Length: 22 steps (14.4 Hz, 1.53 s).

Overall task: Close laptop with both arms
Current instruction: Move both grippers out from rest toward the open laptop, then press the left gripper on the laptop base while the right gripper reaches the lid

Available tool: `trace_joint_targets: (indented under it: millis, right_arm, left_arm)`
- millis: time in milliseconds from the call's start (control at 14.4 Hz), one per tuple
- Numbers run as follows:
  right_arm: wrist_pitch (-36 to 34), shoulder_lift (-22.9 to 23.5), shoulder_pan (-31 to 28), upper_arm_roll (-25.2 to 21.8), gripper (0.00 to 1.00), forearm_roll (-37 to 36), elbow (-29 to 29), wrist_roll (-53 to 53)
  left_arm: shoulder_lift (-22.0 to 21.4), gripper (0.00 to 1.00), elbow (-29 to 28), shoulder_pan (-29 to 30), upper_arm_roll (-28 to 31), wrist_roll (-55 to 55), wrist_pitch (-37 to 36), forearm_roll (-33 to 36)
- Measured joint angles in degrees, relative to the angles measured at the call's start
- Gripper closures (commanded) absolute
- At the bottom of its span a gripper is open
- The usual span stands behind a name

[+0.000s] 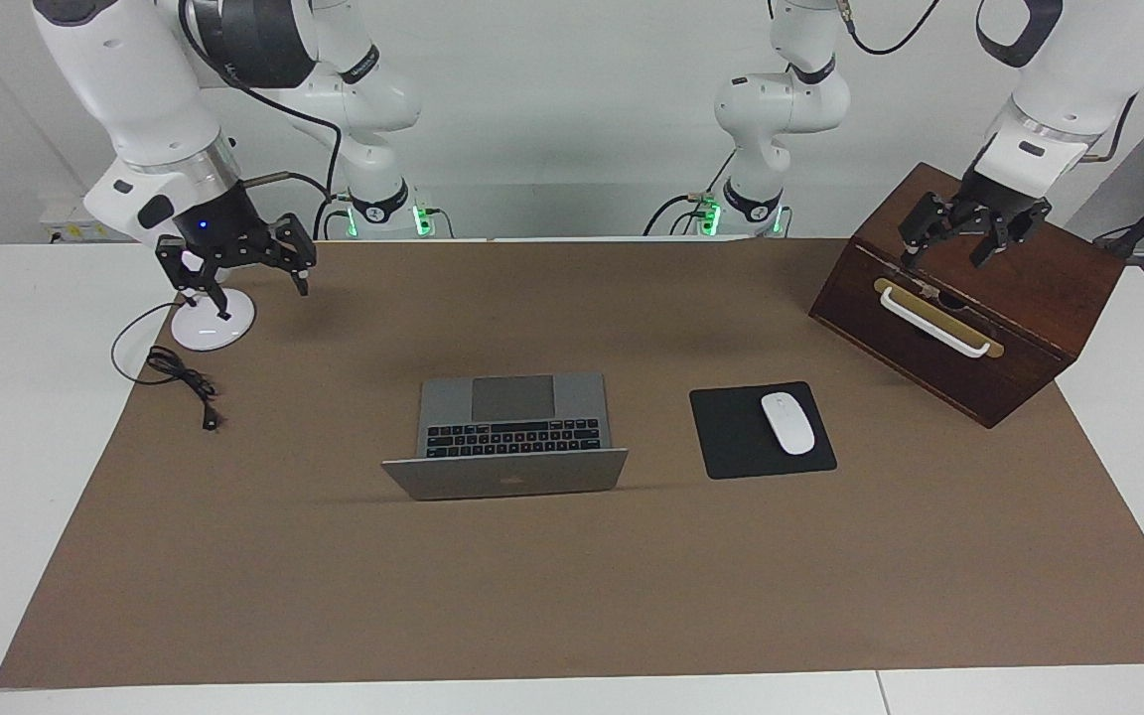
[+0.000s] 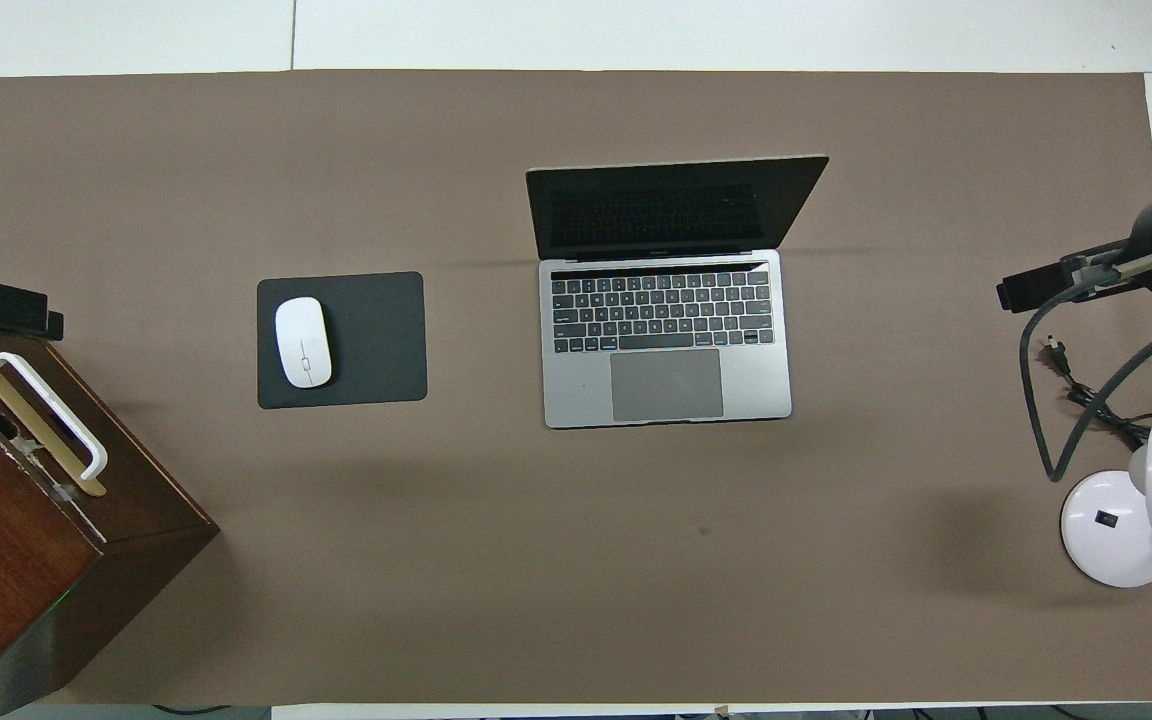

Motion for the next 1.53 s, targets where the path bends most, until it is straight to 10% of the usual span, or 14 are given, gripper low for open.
trace_joint_targets:
  millis: [277,555,763,1526]
  right_arm:
    - [0.3,0.0,0.0,0.3,0.0,0.0,-0.3,-3.2]
    - [2.8,0.0,2.3,0.4,0.27,0.0,-0.7,-3.5]
    - [4.8,0.2,4.7,0.5,0.97,-0.1,-0.9,-3.5]
    - [2.5,6.6,4.4,0.3,1.0,-0.1,7.6,-7.4]
  left_arm:
    - [0.0,1.0,0.0,0.0,0.0,-3.3,0.3,0.0]
    - [0.0,1.0,0.0,-0.1,-0.2,-3.8,0.9,-0.2]
    - [0.0,1.0,0.0,-0.2,-0.4,-4.3,1.6,-2.0]
    - [-0.7,1.0,-7.0,-14.3,-1.5,-5.2,19.4,-3.2]
